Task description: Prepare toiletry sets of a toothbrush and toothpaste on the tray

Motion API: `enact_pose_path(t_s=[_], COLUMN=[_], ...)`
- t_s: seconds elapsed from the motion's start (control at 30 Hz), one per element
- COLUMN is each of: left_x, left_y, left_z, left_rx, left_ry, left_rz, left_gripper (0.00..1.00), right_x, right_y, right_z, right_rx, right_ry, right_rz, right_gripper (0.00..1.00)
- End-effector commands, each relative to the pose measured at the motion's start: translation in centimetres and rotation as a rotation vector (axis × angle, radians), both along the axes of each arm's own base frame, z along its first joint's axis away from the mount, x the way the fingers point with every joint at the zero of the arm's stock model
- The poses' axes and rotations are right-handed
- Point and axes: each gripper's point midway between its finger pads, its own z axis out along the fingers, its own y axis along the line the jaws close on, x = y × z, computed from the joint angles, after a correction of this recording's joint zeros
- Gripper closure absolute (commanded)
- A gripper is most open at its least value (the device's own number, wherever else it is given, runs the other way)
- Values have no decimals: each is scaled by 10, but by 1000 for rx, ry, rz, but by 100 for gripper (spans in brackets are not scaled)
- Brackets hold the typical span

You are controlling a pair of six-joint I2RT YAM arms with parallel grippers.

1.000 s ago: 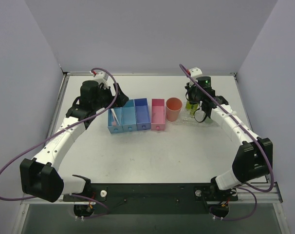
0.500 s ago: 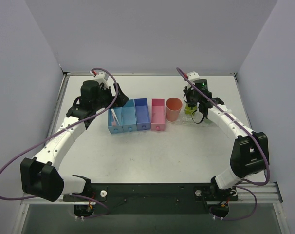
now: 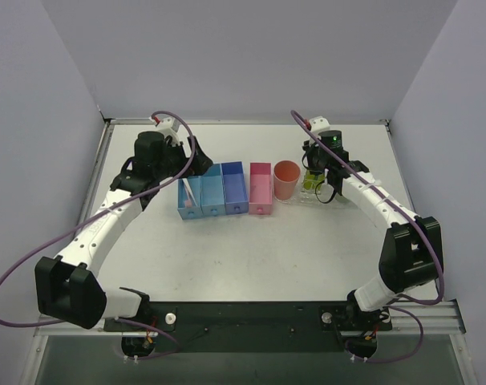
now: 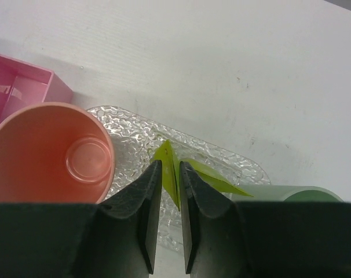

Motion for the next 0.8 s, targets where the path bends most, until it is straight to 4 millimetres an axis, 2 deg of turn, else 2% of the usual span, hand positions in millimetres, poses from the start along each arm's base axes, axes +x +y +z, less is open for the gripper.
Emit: enact_pose_path(t_s=[0.0, 0.17, 0.4, 0.5, 0.63, 0.77], left_x=[11, 12, 11, 10, 10, 8], left_y=[1, 5, 15, 25, 42, 47], left_z=[17, 10, -6, -15, -26, -47], left_rx=[-23, -20, 22, 71, 141, 191], left_ry=[-15, 13, 56, 80, 108, 177], left_rz=[27, 62, 114, 158, 235, 254], left_gripper=[6, 6, 6, 7, 11, 23], right_x=[7, 6, 5, 3, 0, -4], right_y=[-5, -4, 6, 8, 9, 7], right_z=[7, 15, 47, 59, 80, 102], right_rx=[2, 15, 71, 93, 117, 131], right_ry=[-39, -59, -118, -140, -184, -234], right_rz=[-31, -28, 7, 9, 9, 7], right_gripper=[85, 81, 73, 68, 66, 65])
